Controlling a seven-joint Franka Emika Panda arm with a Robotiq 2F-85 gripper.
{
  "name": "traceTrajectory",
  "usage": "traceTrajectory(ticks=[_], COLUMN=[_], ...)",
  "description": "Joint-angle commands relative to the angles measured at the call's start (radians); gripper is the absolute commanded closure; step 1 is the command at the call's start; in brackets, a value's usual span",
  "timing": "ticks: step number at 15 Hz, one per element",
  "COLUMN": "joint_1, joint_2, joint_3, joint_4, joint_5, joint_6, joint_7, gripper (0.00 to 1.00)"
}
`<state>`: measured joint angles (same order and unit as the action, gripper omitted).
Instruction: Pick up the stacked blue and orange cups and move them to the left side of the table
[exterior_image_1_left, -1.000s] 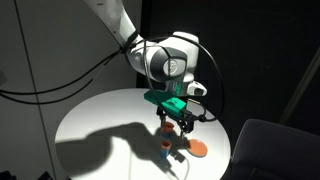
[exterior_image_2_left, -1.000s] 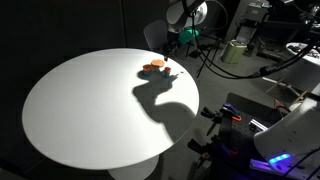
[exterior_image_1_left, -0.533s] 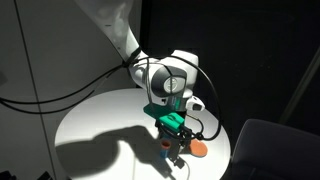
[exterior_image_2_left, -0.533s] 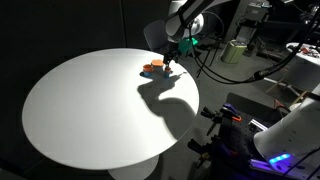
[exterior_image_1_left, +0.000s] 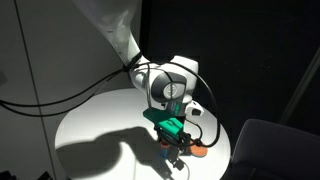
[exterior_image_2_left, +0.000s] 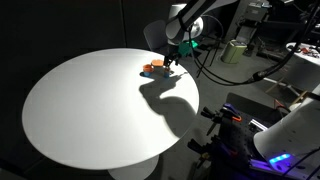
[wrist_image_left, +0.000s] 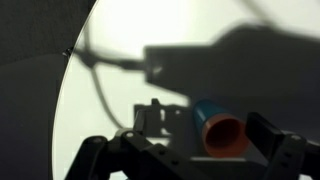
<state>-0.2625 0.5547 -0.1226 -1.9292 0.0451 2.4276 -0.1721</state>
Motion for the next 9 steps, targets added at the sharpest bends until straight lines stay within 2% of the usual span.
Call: traceTrajectory(ticks=[1, 9], joint_1=[-0.009, -0.006], joint_2=[0.009, 0.008], joint_3=[0.018, 0.028], joint_4=[0.012, 0.019], joint_5=[0.005, 0.003], joint_6=[0.015, 0.012], joint_7=[-0.028, -0.028], gripper=[0.00, 0.00])
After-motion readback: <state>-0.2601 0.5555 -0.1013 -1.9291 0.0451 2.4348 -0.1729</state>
